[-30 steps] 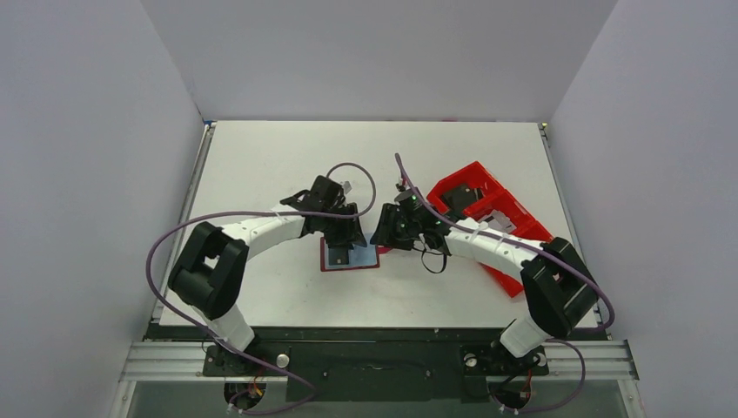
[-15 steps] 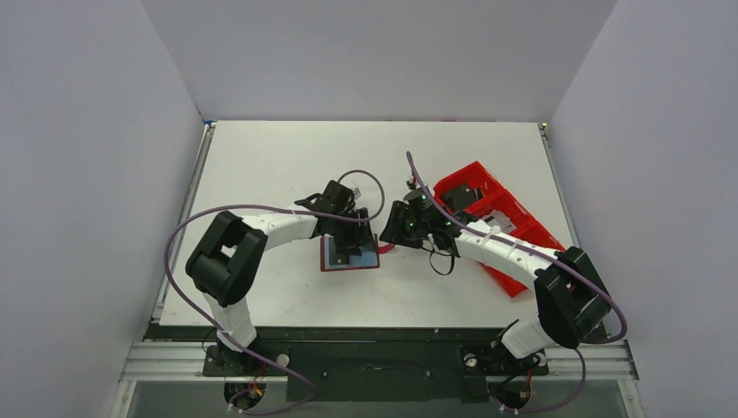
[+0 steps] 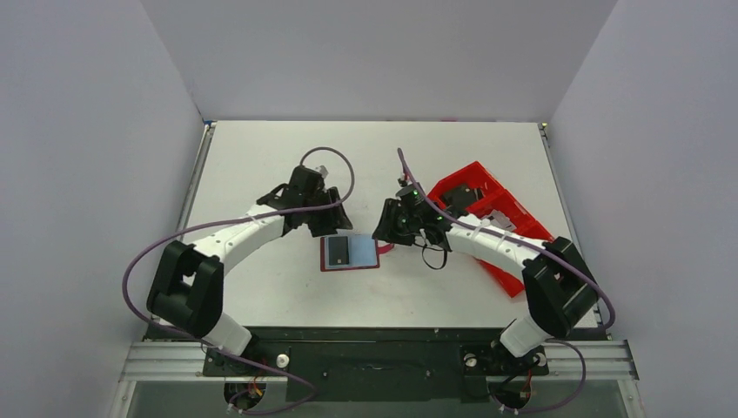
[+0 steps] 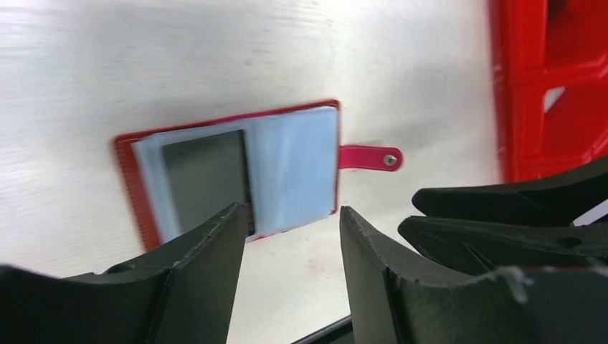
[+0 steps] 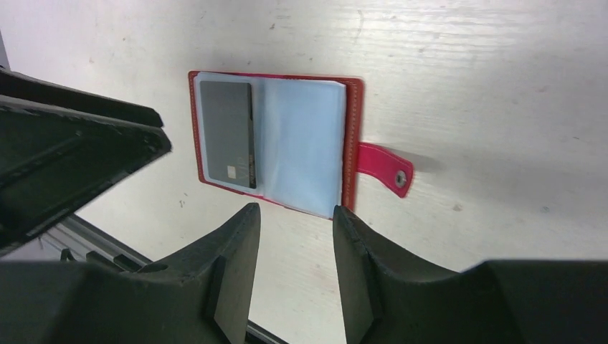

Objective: Take the credit cards out of the card holder
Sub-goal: Remove the credit card from the card holder.

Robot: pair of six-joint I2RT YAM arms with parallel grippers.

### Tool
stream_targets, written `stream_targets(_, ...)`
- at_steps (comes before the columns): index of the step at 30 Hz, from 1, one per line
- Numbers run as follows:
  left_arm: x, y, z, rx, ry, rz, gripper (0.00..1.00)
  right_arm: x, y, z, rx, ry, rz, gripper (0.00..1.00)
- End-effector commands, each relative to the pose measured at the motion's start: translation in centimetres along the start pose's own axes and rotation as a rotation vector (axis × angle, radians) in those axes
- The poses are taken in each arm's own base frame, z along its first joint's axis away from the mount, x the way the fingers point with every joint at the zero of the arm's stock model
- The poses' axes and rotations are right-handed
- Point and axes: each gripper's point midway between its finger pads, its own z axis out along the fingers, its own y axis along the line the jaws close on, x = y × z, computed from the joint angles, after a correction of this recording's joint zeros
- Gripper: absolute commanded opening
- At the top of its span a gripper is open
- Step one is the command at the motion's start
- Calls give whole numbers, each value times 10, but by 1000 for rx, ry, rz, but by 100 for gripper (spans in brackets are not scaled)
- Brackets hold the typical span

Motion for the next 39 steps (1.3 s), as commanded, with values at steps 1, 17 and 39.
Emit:
stream_targets(1,0,43,-16,-124,-32,-15,45,-4,38,13,-95,11,-18,38)
stream_targets(17,20,76,4,-169,19,-47,0,21,77,68,-164,117,-9,35)
stream_targets(39,32,93,25,-217,56,-70,0,36,57,95,-143,160,37,32)
